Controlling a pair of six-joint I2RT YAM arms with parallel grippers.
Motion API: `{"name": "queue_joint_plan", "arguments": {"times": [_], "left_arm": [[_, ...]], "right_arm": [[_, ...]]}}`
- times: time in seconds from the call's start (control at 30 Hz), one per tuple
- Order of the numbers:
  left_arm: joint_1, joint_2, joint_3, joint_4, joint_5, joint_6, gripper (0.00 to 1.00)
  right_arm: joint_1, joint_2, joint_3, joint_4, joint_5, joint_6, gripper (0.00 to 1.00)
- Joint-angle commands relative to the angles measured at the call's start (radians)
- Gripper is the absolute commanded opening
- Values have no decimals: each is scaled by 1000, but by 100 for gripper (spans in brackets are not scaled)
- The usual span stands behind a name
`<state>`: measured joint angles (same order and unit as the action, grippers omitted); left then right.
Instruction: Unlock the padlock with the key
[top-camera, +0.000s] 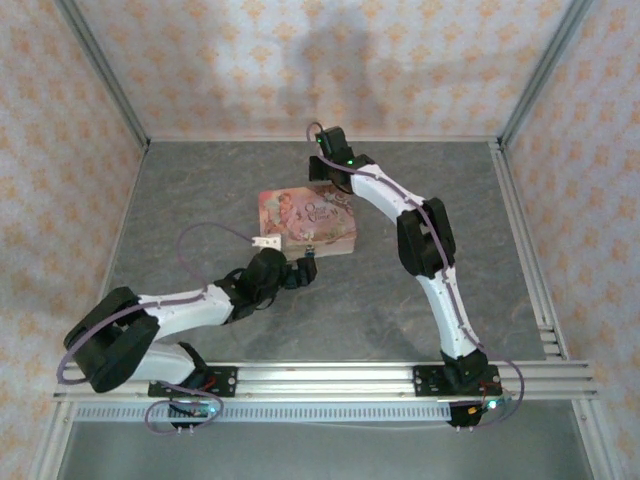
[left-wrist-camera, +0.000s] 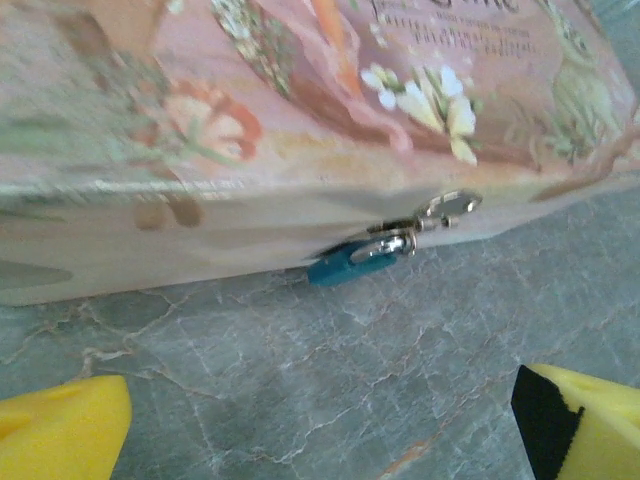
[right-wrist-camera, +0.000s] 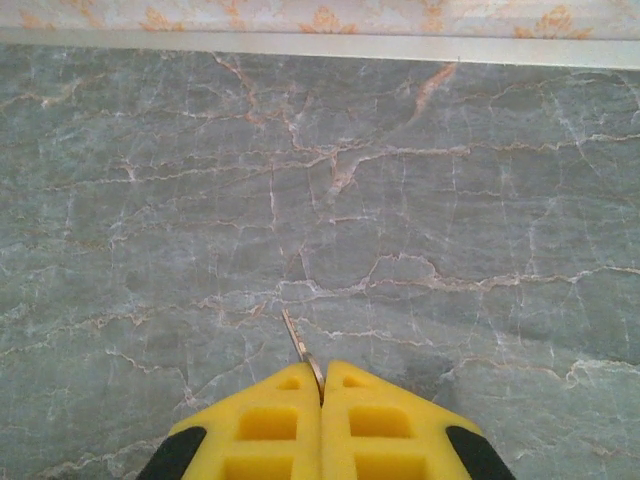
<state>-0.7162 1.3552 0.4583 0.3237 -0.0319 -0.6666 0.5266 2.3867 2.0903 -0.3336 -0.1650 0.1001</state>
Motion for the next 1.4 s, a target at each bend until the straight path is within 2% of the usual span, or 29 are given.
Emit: {"name": "queue_joint_plan", "arguments": {"times": [0.0, 0.3, 0.53, 0.83, 0.9, 1.0, 1.17, 1.3, 1.37], "left_arm": [[-10, 66, -8, 216, -36, 88, 100], [-17, 247, 76, 293, -55, 180, 100], [-17, 367, 153, 339, -28, 208, 94], [-17, 406, 192, 440, 98, 301, 75], [-12, 402, 197, 451, 145, 312, 68], [6, 404, 201, 479, 217, 297, 55], [36, 407, 205, 478, 248, 249, 57], [68, 427, 207, 521, 304, 169, 51], [75, 435, 220, 509, 325, 149, 54]], "right_arm": [[1, -13, 34, -35, -8, -2, 0], [6, 2, 30, -39, -14, -23, 0], [18, 14, 29, -39, -21, -39, 0], [23, 2, -29, -10, -14, -39, 0], [23, -8, -51, 4, -12, -37, 0], [23, -23, -82, 20, -9, -32, 0], [24, -42, -120, 43, -7, -22, 0], [27, -58, -152, 63, -3, -17, 0], [25, -64, -161, 66, 0, -17, 0]]}}
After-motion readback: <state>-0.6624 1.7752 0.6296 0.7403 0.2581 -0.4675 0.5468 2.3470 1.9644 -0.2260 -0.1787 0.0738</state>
